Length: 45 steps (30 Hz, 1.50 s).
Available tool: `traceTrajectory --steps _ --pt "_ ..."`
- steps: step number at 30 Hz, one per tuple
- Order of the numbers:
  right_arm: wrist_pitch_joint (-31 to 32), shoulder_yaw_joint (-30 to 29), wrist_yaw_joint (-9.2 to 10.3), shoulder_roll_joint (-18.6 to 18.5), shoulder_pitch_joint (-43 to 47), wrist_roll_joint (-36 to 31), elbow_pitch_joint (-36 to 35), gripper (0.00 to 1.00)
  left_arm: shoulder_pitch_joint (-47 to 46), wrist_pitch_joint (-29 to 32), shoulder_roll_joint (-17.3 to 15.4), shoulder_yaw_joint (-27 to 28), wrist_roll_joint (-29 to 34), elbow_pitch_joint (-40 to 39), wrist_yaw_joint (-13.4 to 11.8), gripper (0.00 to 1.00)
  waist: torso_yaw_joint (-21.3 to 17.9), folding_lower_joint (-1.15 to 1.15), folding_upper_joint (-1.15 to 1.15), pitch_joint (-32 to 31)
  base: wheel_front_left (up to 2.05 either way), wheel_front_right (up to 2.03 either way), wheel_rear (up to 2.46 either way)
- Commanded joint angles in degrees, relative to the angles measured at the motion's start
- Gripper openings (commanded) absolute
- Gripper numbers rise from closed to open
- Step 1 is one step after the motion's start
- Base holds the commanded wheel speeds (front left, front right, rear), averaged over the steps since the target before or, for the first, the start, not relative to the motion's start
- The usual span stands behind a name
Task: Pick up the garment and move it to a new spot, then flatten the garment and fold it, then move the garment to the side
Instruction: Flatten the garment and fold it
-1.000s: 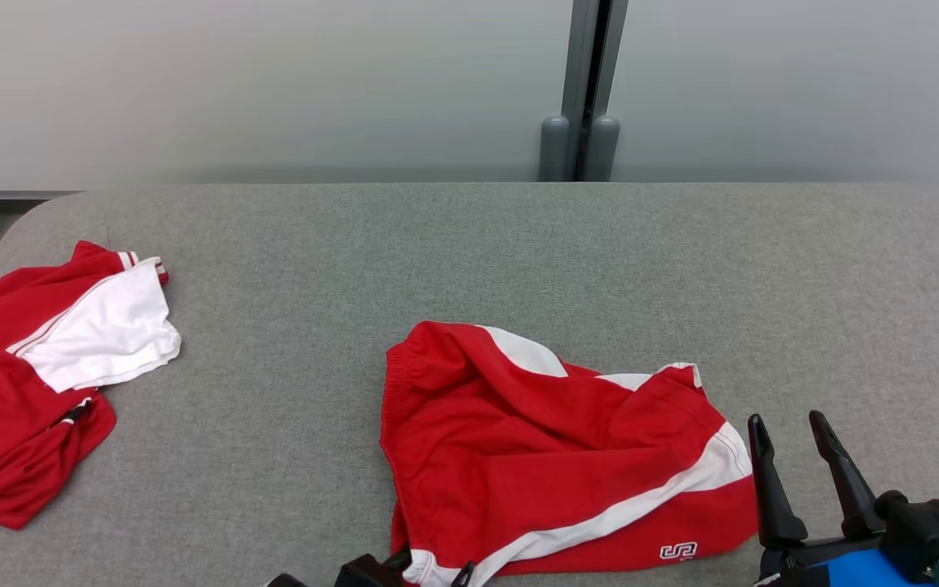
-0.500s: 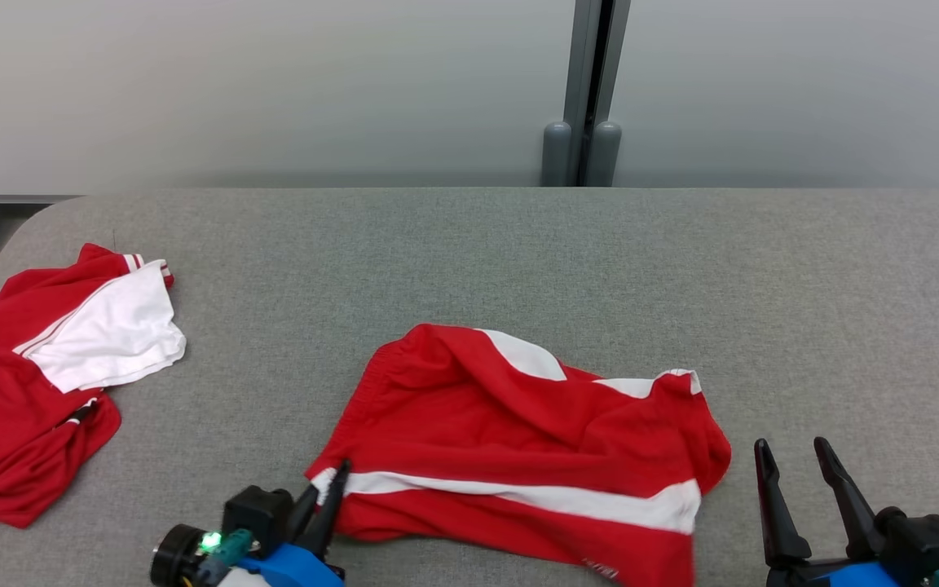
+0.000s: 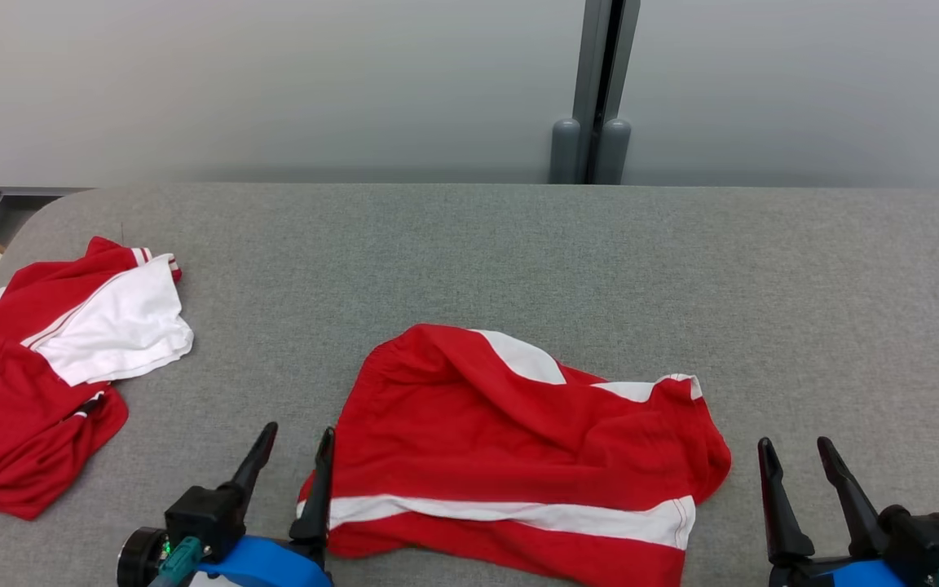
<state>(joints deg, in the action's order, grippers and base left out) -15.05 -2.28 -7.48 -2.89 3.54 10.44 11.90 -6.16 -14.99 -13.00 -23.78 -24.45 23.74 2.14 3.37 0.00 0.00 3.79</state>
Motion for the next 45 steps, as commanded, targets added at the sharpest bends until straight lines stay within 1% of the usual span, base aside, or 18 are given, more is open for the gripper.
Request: traceTrajectory --steps 1,6,10,14,19,27,34,38,45 --pt "-0.2 -0.3 -0.03 0.0 -0.7 0.3 -0.3 1.0 1.2 -0.3 0.2 1.9 1.3 -2.2 -0.4 1.0 0.3 0.0 0.0 0.1 0.0 0.0 0.0" --pt "-0.2 -0.3 -0.03 0.0 -1.3 -0.1 -0.6 1.0 3.8 -0.3 1.6 8.8 6.2 -9.9 -0.9 1.0 0.7 0.0 0.0 -0.2 0.0 0.0 0.0" --pt "-0.2 0.2 -0.02 0.0 -1.6 -0.2 -1.1 1.0 5.1 -0.3 3.4 14.4 9.7 -14.3 -1.1 1.0 0.6 0.0 0.0 -0.7 0.0 0.0 0.0" --pt "-0.2 0.7 -0.03 0.0 -1.9 -0.6 -2.0 1.0 5.5 -0.2 4.9 18.1 12.3 -14.8 -0.5 1.0 0.3 0.0 0.0 -1.3 0.0 0.0 0.0" --pt "-0.2 1.2 -0.03 0.0 -1.0 -1.0 -3.7 1.0 4.4 -0.2 5.7 20.7 14.8 -13.2 0.9 1.0 -0.2 0.0 0.0 -1.7 0.0 0.0 0.0" --pt "-0.2 2.2 -0.03 0.0 1.1 -1.8 -5.9 1.0 3.6 -0.2 6.3 21.8 17.2 -10.8 2.8 1.0 -0.6 0.0 0.0 -2.0 0.0 0.0 0.0" --pt "-0.2 2.2 -0.03 0.0 1.5 -1.8 -5.8 1.0 3.6 -0.2 6.9 22.5 17.9 -10.0 3.6 1.0 -0.6 0.0 0.0 -2.1 0.0 0.0 0.0" --pt "-0.2 2.7 -0.03 0.0 1.6 -1.5 -3.9 1.0 4.0 -0.2 7.5 21.6 17.0 -8.6 4.4 1.0 -0.4 0.0 0.0 -2.1 0.0 0.0 0.0" --pt "-0.2 4.9 -0.03 0.0 1.1 -0.7 2.8 1.0 4.9 -0.2 7.7 16.9 15.0 -4.1 5.4 1.0 -0.3 0.0 0.0 -1.8 0.0 0.0 0.0"
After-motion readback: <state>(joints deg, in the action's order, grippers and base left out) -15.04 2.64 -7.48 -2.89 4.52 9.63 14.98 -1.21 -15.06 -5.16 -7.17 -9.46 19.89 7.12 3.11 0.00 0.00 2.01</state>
